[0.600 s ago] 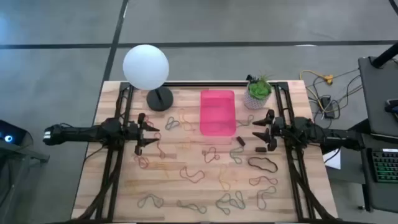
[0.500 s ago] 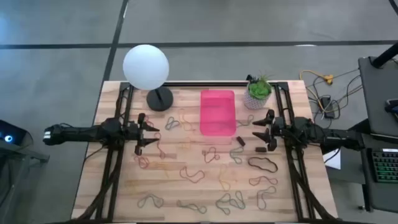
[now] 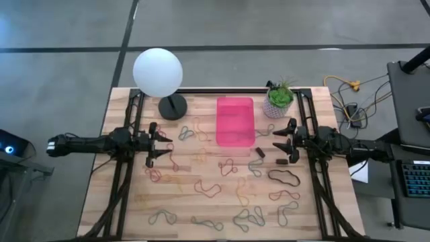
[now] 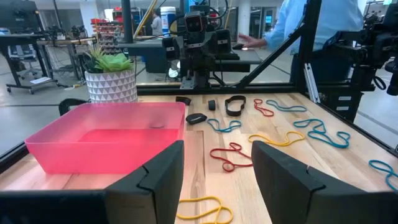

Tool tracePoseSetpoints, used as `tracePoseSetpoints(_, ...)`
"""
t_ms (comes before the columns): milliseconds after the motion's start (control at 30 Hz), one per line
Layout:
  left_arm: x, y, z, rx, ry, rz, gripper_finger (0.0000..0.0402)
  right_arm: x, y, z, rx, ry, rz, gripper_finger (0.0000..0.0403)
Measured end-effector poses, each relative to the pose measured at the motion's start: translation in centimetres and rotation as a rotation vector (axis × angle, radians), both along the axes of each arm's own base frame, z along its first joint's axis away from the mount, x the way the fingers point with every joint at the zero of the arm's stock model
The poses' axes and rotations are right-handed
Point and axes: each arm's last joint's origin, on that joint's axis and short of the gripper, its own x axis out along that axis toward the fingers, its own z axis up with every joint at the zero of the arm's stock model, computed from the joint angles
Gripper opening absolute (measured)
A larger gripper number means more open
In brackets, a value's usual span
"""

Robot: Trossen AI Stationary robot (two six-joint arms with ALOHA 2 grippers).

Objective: Pick and place rubber bands into bin

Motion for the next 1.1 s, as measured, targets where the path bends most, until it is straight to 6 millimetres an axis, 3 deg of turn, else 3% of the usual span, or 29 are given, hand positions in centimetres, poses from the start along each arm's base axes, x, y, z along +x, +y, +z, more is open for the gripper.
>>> tracePoseSetpoints(1100,-0.01,0.0,0.01,0.0,-0.002,0.0,0.0173,0.13,-0.01,-0.15,0.001,0.02,-0.002,0.0228)
